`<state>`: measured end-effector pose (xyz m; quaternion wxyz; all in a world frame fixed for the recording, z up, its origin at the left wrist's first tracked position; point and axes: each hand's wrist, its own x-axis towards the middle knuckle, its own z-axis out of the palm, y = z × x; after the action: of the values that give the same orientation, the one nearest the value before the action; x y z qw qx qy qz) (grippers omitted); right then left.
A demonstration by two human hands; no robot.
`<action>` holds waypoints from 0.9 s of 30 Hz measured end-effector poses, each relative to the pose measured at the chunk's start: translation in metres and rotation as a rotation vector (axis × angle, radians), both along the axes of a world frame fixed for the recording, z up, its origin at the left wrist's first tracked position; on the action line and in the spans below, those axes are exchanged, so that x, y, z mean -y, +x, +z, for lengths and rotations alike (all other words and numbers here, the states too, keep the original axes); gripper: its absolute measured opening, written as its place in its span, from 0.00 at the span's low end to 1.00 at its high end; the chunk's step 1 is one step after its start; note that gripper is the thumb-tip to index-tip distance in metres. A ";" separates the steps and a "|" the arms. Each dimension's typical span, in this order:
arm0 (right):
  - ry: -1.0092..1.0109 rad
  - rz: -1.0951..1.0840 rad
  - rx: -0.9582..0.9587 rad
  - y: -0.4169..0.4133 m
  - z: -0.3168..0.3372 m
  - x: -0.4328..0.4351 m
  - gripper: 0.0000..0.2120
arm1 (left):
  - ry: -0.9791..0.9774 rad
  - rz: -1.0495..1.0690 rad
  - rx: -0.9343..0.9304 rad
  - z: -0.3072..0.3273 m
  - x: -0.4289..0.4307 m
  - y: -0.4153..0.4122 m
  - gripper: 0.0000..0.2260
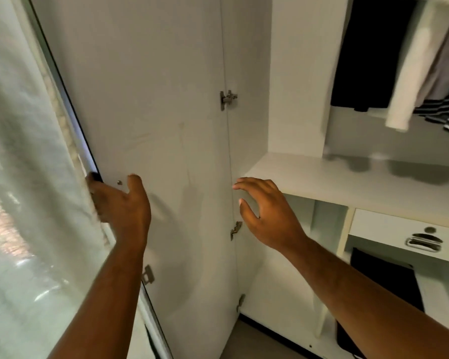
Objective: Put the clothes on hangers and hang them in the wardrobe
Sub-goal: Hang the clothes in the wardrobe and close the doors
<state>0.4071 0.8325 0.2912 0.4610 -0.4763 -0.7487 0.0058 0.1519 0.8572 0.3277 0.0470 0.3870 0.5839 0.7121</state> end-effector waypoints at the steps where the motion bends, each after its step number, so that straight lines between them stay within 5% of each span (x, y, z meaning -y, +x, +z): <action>1: 0.001 -0.003 -0.015 0.013 0.001 0.006 0.15 | 0.016 0.005 0.006 -0.001 0.006 0.012 0.30; 9: -0.041 0.037 -0.198 0.087 0.016 0.038 0.13 | 0.082 -0.064 -0.147 -0.020 0.066 0.135 0.16; 16: -0.153 0.195 -0.373 0.127 0.061 0.060 0.19 | 0.228 -0.531 -0.122 -0.026 0.064 0.245 0.14; 21: -0.131 -0.163 -0.318 0.187 0.073 0.034 0.14 | -0.090 -0.985 -0.004 -0.023 0.026 0.310 0.17; 27: -0.214 -0.501 -0.241 0.250 0.066 -0.027 0.15 | -0.138 -1.224 -0.134 -0.022 -0.042 0.369 0.16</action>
<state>0.6575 0.8595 0.3575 0.4808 -0.6880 -0.5428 0.0272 0.5210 0.8988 0.3060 0.4353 0.6916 0.3024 0.4907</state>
